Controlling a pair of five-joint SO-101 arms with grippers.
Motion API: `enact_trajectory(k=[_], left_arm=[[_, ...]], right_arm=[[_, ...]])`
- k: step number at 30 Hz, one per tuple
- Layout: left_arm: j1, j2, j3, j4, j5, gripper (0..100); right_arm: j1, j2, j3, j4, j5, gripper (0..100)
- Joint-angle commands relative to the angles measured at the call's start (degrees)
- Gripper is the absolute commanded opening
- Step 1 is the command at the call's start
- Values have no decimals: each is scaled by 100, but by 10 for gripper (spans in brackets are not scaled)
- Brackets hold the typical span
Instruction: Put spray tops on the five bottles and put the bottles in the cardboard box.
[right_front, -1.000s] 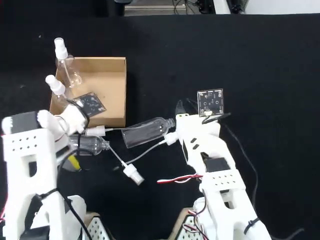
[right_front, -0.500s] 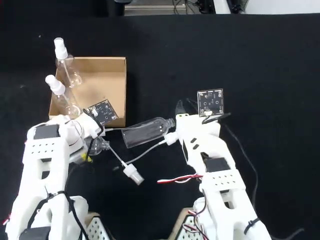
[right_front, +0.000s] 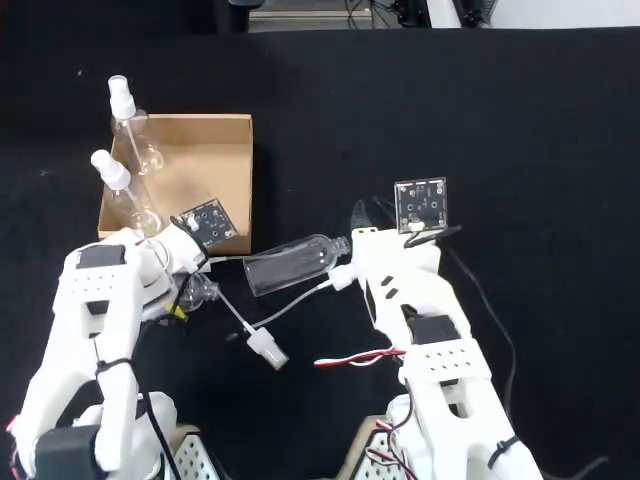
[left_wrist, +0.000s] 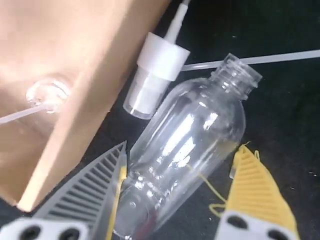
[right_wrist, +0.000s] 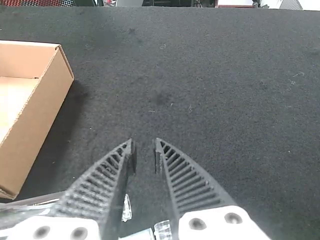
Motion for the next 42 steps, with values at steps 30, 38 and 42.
enact_trajectory(k=[30,38,42], left_arm=[[-505,-3033,356,2110,378,29],[-497,-5011,725,2171,2901,29],[-505,-5952,1218,2207,3473,29]], right_arm=[[316,-778,-1007,2374,9,53],[-1538,-1921,-1807,4870,396,54],[-2743,-1956,-1446,4695,396,54]])
